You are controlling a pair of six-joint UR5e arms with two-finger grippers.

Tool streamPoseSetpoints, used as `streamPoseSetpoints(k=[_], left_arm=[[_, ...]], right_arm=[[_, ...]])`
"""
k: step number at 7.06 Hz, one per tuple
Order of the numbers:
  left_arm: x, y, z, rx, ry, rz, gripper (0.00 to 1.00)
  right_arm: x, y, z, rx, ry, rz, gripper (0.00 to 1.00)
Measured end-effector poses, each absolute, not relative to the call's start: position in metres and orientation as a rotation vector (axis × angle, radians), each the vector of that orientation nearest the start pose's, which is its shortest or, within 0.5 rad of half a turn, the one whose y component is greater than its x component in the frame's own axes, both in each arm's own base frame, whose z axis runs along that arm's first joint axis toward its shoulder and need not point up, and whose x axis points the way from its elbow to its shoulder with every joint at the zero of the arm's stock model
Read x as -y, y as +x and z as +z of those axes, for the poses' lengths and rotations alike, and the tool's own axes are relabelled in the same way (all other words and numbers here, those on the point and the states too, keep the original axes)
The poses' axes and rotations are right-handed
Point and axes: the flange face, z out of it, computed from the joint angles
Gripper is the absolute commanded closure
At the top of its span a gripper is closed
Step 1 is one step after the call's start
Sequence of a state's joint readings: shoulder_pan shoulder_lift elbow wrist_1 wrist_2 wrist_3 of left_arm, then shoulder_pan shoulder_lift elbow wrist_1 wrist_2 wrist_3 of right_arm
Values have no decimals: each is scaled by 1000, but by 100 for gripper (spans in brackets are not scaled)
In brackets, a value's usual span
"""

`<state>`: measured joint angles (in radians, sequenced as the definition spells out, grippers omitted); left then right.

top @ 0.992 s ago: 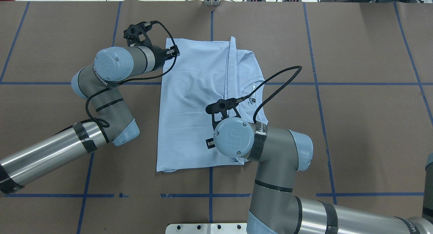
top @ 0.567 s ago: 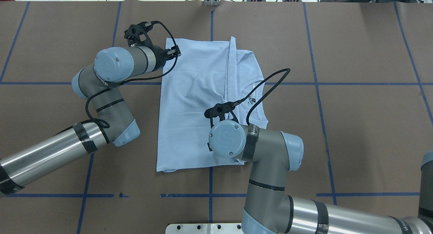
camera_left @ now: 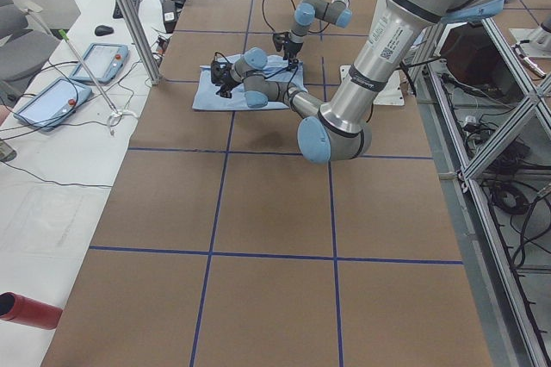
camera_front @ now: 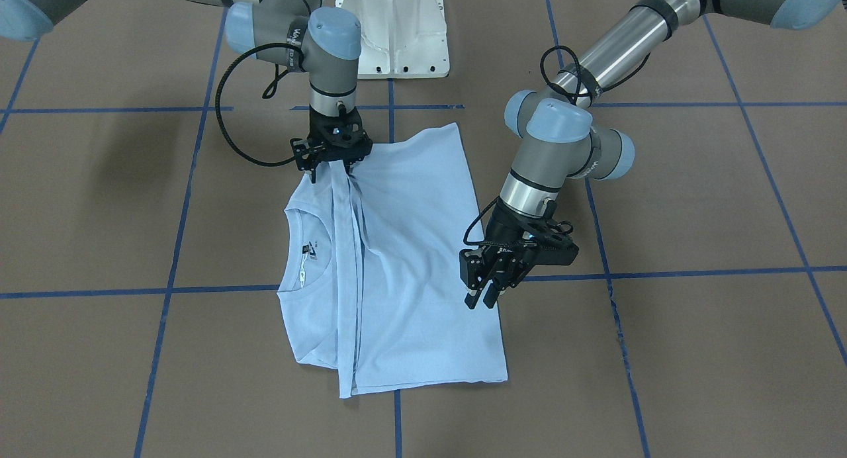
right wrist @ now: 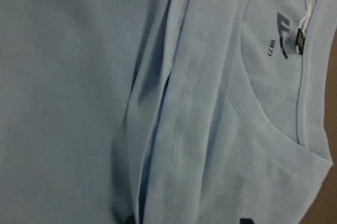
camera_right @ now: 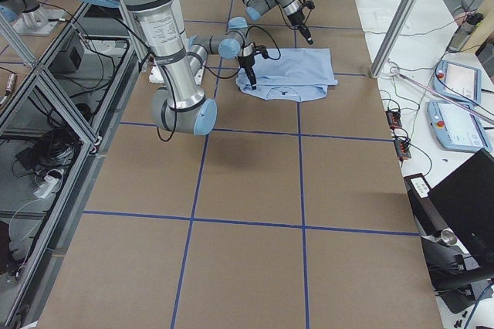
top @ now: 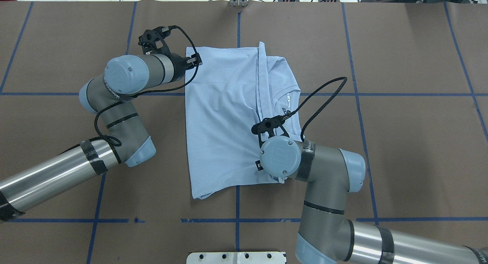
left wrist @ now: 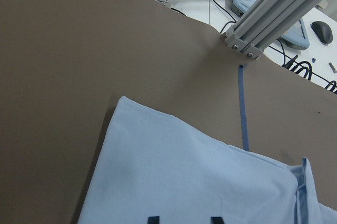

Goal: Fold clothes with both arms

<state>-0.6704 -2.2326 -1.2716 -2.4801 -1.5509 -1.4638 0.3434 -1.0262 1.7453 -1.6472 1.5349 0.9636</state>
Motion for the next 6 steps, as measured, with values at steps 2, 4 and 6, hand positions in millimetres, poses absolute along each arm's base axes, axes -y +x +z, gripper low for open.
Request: streamPoseSetpoints(k=[2,4,6], left_arm=[[571,507,292,-1191,495,-505,57],[570,508,292,-1193,491,-507,57],[569,508,290,-1198,492,-507,57]], right_arm=[[347,-525,315,539,341,-272,30],[343,-487,350,505,330,-266,30],[346,-468,347,526,337,-248,29]])
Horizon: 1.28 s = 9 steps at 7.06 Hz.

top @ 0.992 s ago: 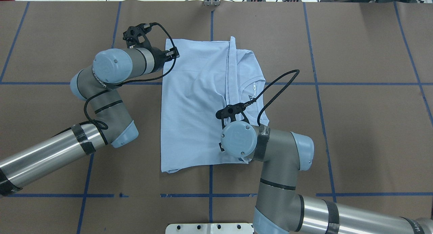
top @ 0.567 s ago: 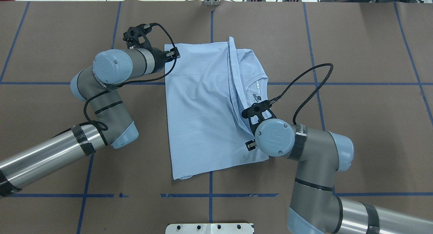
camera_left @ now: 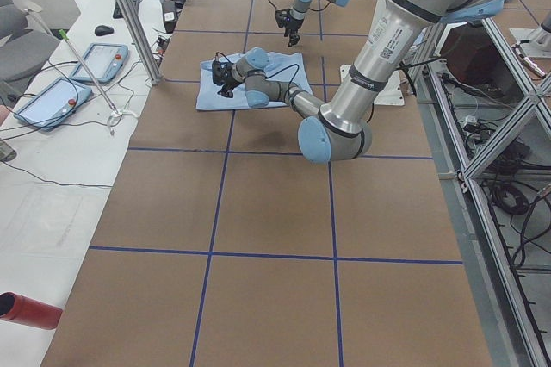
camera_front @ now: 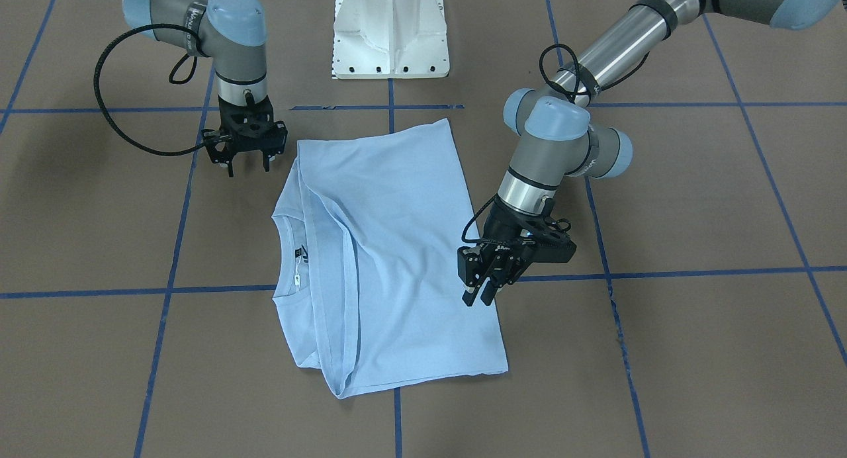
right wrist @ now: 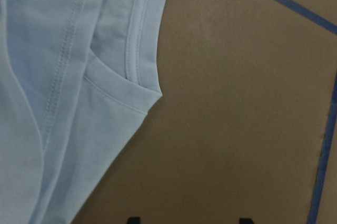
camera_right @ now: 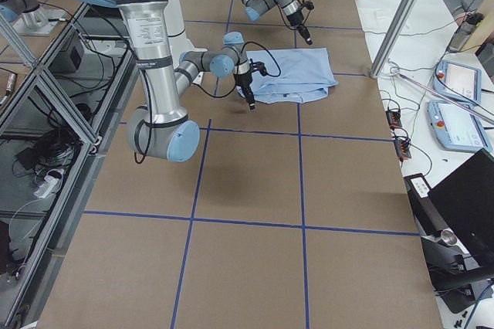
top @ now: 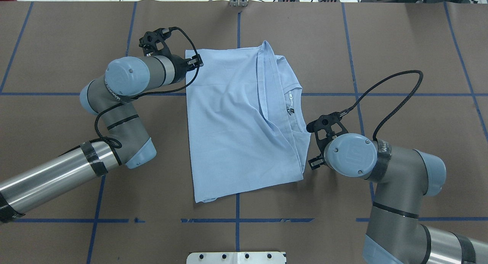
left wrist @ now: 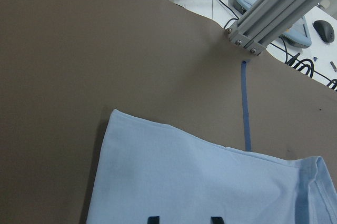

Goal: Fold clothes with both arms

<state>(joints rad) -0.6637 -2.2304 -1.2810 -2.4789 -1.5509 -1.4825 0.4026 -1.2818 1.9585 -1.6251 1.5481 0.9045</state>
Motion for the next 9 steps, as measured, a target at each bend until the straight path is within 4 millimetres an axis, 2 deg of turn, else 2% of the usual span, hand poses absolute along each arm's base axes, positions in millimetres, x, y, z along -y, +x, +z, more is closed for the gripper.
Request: streamPoseSetpoints(k=[1,3,4,6,7,9], left_arm=[[566,506,287,-1206,494,-505,57],[558,500,288,-1215,495,-500,57],[556,499,289,-1215,493,-498,57],[554,501,291,-1215,489,-496,57],[553,502,291,-1215,488,-495,57],[552,502,291,-1215,488,-494,57]], right_arm=[[355,-477,325,559,349,-223,29],[391,-519,275,606,363,-150,52],[408,-529,265,612,369,-124,57],[441,-538,269,637,388,-87,70],[449,-545,275,658,387,-83,70],[452,-550,275,690,376,-79,69]])
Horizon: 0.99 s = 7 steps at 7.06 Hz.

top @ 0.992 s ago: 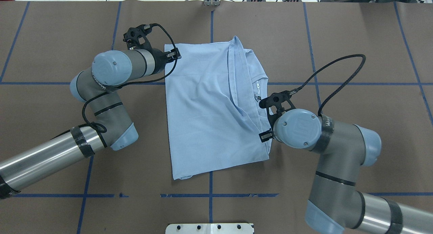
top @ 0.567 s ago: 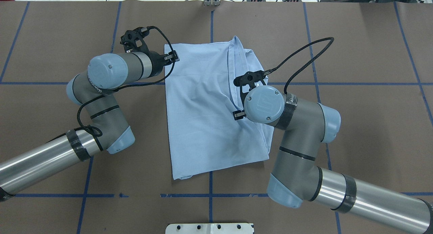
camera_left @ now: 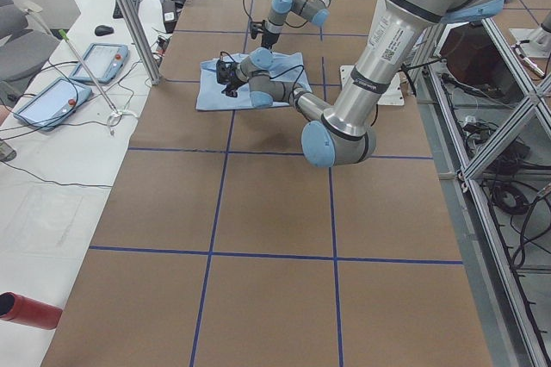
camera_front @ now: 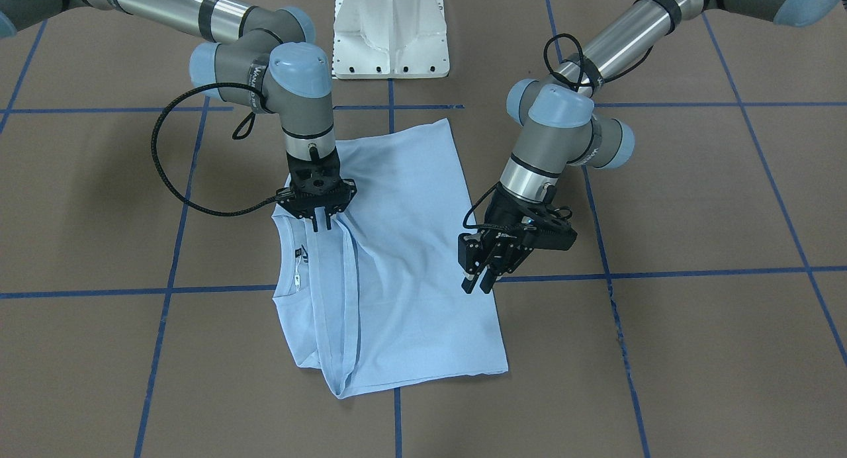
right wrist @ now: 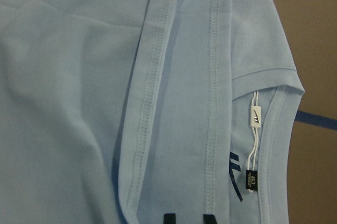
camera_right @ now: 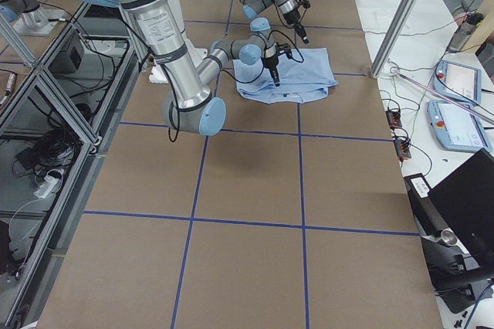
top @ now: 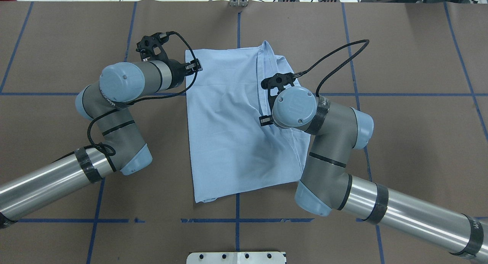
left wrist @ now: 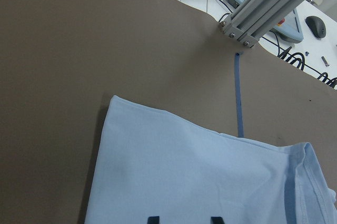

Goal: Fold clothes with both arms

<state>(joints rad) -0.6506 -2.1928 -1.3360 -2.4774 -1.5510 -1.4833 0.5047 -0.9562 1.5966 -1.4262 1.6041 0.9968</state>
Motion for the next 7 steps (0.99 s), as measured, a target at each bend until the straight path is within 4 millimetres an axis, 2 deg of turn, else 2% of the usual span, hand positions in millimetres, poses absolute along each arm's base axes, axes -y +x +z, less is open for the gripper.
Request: streamPoseSetpoints(k=[1,2,4,5,6,7], left_arm=[[552,502,291,-1216,488,-494,57],[551,503,291,-1217,487,-493,57],[551,504,291,-1216,486,-493,57],[551,504,291,-1216,486,-493,57],[550,504,291,-1217,485,-492,57],[550,505,291,-1217,485,-491,57]], right_arm=[[455,-549,272,715,381,-67,65],[459,-546,269,737,388,-57,54],[457,-550,272,754,366,-55,54],[455,-551,272,762,353,-55,63],[454,-552,273,766,344,-56,85],[451,-554,274,770,333,-61,100]])
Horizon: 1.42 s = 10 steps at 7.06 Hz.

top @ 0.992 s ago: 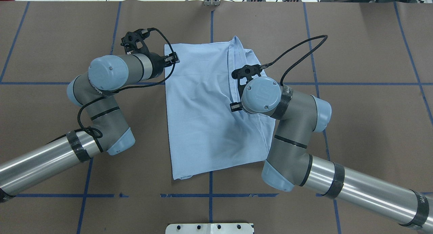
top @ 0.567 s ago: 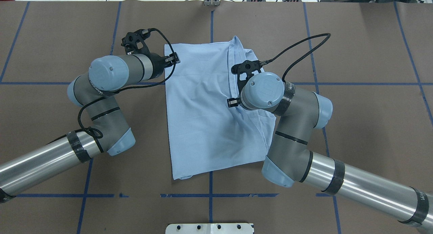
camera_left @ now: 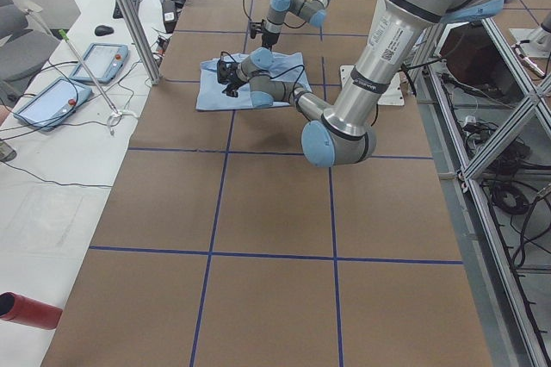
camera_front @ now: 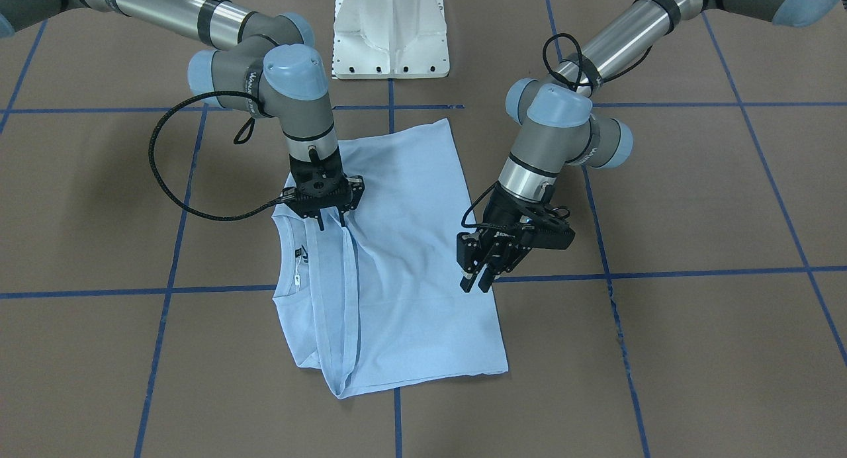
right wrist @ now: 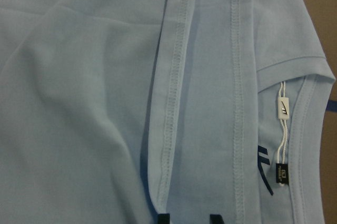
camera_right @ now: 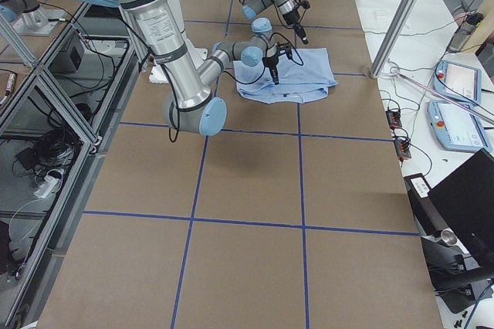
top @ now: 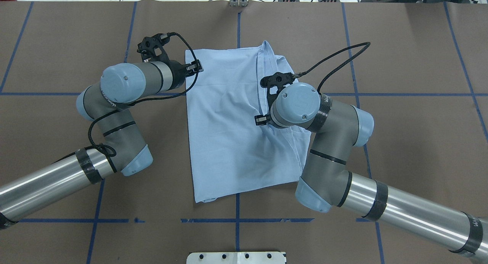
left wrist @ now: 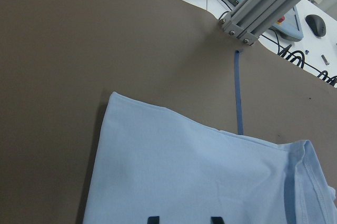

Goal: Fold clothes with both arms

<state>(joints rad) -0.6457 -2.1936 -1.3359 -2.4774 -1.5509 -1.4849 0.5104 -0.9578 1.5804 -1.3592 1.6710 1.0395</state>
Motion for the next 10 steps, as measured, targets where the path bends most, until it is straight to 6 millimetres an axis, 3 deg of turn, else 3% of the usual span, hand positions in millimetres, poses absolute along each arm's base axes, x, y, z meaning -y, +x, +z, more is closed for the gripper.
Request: streamPoseSetpoints(k=[4,7,10], left_arm=[[548,506,290,-1223,474,-503,57],[546,508,291,-1224,469,-502,57],[545,510,290,-1225,467,-501,57]], right_arm=[[449,-554,277,779,309,-69,100],[463,-527,296,780,276,-77,100],[451,-525,301,789,251,-38,78]])
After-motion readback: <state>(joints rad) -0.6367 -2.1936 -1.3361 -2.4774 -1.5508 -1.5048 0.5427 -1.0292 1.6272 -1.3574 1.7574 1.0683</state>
